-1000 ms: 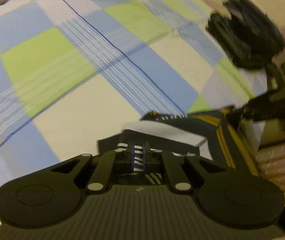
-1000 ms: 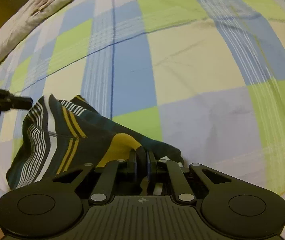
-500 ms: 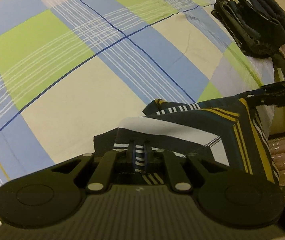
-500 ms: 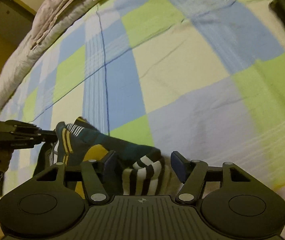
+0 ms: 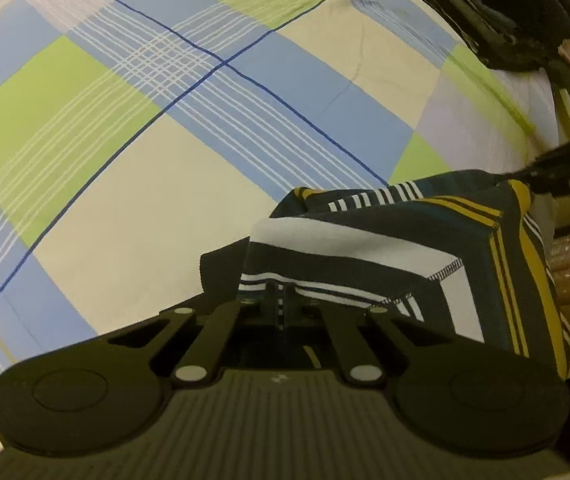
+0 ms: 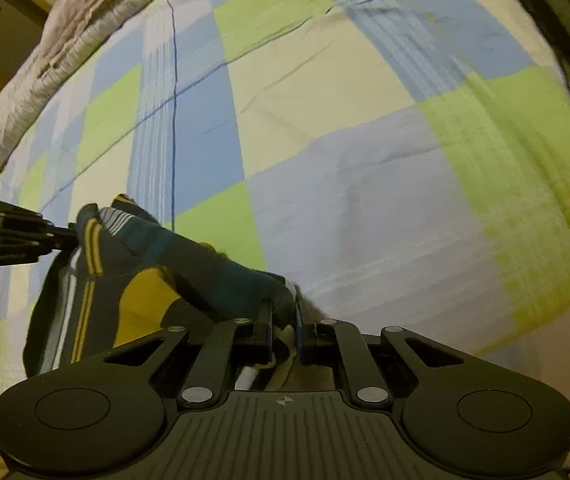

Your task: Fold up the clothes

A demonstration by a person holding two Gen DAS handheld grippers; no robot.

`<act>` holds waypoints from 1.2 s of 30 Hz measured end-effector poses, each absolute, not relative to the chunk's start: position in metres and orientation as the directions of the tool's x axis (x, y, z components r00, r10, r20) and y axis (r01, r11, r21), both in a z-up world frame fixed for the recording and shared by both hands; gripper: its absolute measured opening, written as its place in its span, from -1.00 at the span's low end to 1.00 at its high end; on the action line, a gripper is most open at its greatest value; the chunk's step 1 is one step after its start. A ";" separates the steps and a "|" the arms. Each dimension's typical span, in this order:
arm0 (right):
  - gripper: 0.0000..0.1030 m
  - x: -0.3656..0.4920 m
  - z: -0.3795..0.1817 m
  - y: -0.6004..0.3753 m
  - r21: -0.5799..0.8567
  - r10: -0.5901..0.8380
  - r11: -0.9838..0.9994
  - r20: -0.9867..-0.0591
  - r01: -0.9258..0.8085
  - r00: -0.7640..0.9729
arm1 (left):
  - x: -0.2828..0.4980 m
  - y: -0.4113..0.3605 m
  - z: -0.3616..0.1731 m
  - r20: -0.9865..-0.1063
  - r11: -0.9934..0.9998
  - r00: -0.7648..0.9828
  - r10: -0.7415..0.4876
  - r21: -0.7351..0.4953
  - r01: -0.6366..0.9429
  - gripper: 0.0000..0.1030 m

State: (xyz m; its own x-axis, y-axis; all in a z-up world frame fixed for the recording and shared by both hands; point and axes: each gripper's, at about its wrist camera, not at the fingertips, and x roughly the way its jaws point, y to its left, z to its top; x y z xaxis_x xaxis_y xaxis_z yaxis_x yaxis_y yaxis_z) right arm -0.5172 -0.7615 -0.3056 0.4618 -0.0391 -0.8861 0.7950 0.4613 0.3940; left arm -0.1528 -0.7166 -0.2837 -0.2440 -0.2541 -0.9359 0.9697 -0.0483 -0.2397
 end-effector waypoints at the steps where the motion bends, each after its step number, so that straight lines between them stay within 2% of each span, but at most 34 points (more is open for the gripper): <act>1: -0.83 -0.517 -0.306 -0.764 0.397 -0.036 0.459 -0.885 0.794 0.464 | -0.152 -0.715 -0.282 -0.936 -0.046 -0.241 -0.256 -0.237 0.970 -0.95; 3: -0.73 -0.523 -0.299 -0.765 0.404 -0.051 0.456 -0.878 0.793 0.476 | -0.149 -0.711 -0.279 -0.937 -0.025 -0.223 -0.269 -0.225 0.974 -0.95; 4: -0.39 -0.526 -0.293 -0.764 0.388 -0.077 0.456 -0.879 0.801 0.470 | -0.148 -0.709 -0.277 -0.937 -0.010 -0.213 -0.277 -0.219 0.976 -0.95; 6: 0.15 -0.529 -0.280 -0.758 0.347 -0.137 0.453 -0.883 0.821 0.449 | -0.145 -0.702 -0.272 -0.934 0.012 -0.200 -0.297 -0.213 0.977 -0.94; 15: 0.16 -0.521 -0.232 -0.670 0.321 -0.286 0.452 -0.831 0.832 0.476 | -0.154 -0.635 -0.240 -0.887 -0.090 -0.222 -0.404 -0.203 0.975 -0.89; 22: 0.16 -0.481 -0.228 -0.548 0.140 -0.312 0.606 -0.864 0.783 0.396 | -0.170 -0.561 -0.224 -0.888 -0.241 -0.221 -0.405 -0.129 0.962 -0.87; 24: 0.16 -0.474 -0.228 -0.520 0.072 -0.327 0.640 -0.875 0.765 0.357 | -0.176 -0.546 -0.224 -0.896 -0.283 -0.209 -0.391 -0.100 0.954 -0.83; 26: 0.16 -0.469 -0.228 -0.500 -0.004 -0.351 0.669 -0.883 0.743 0.311 | -0.182 -0.535 -0.224 -0.903 -0.319 -0.200 -0.381 -0.074 0.945 -0.70; 29: 0.19 -0.464 -0.230 -0.482 -0.099 -0.375 0.710 -0.891 0.697 0.255 | -0.193 -0.525 -0.224 -0.907 -0.350 -0.185 -0.378 -0.046 0.936 -0.67; 36: 0.23 -0.471 -0.240 -0.477 -0.127 -0.349 0.765 -0.905 0.631 0.241 | -0.213 -0.512 -0.231 -0.917 -0.356 -0.182 -0.356 -0.047 0.933 -0.67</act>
